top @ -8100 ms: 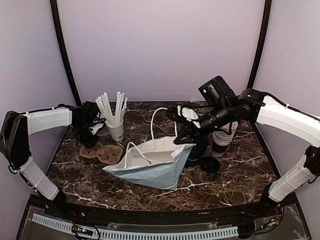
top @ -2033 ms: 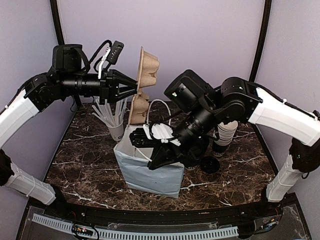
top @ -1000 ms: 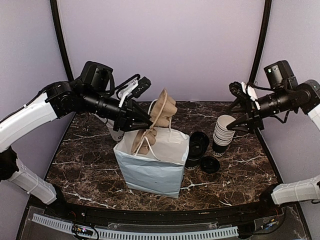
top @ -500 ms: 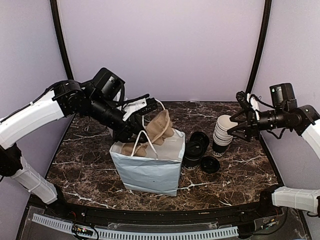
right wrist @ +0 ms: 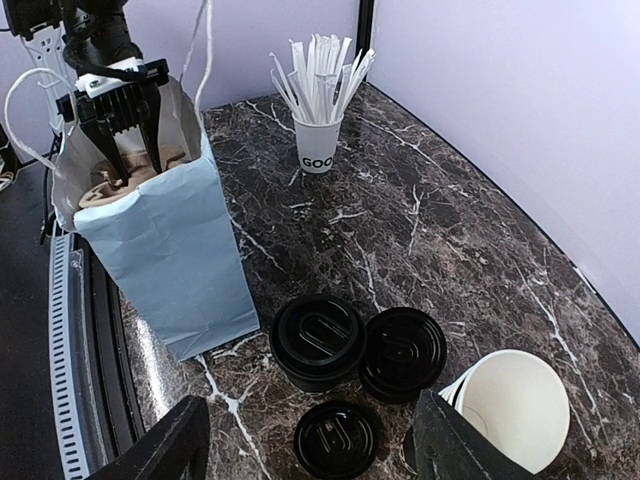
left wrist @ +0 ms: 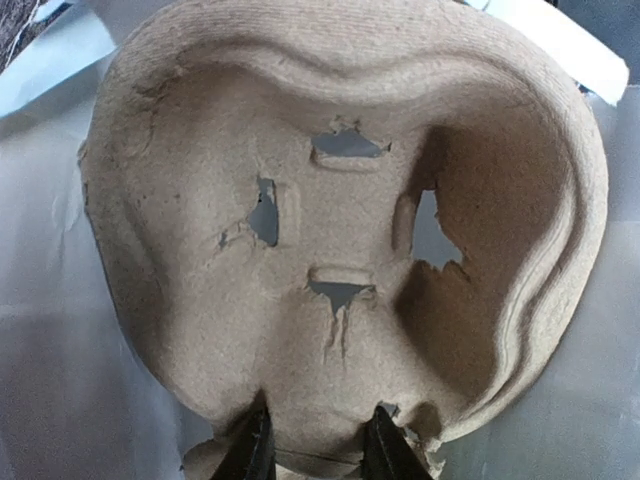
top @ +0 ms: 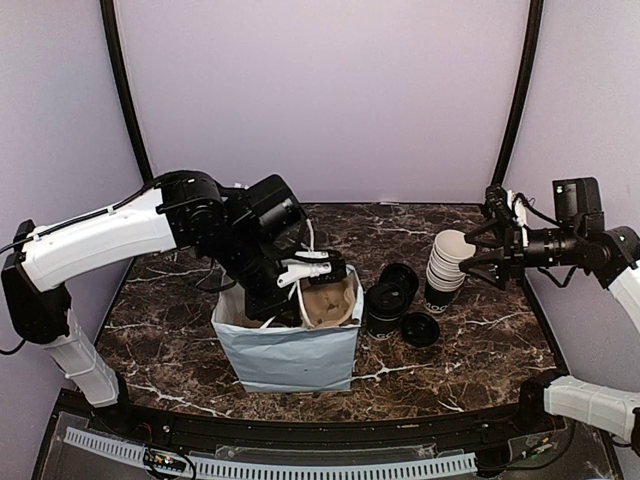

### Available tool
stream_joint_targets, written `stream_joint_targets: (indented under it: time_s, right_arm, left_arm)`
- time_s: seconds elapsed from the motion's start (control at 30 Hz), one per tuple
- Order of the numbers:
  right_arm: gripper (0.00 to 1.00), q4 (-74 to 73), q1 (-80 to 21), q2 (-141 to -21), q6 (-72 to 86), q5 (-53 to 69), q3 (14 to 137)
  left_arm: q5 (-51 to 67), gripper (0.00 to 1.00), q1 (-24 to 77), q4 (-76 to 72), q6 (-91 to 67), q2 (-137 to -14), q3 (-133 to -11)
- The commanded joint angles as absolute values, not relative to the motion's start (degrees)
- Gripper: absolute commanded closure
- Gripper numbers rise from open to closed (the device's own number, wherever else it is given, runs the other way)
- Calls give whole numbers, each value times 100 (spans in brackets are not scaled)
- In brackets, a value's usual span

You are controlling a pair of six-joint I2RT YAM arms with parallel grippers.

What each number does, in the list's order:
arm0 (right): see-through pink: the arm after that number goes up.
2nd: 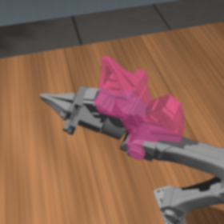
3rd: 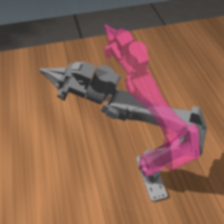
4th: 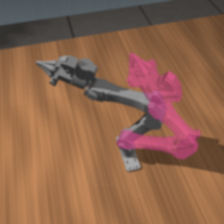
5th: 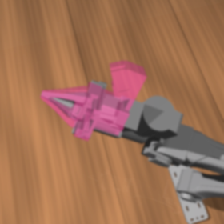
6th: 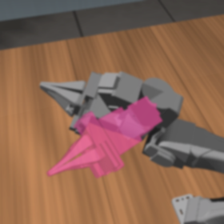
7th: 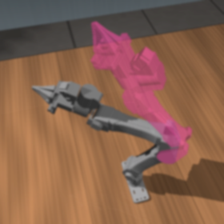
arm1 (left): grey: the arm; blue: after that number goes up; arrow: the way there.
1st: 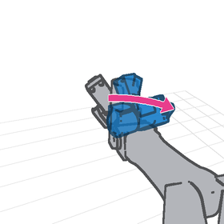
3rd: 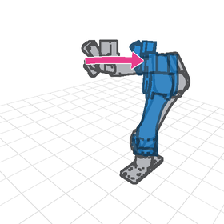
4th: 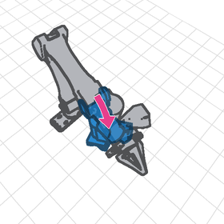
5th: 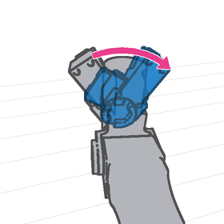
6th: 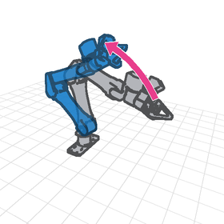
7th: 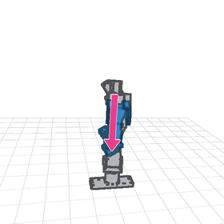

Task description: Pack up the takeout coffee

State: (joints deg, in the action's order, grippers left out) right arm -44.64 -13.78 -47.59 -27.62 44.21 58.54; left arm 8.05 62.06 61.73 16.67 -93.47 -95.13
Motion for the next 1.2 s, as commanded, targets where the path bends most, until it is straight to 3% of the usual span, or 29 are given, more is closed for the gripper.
stream_joint_targets:
  time_s: [0.0, 1.17]
  right_arm:
    - [28, -4201, -1295, -4632, -2654, 4657, 5740]
    - [25, -4057, -1252, -4462, -2663, 4744, 5358]
  left_arm:
    - [260, 77, 6327, 6673, 1510, -9470, -9812]
    - [251, 75, 6478, 5856, 1191, -10627, -8178]
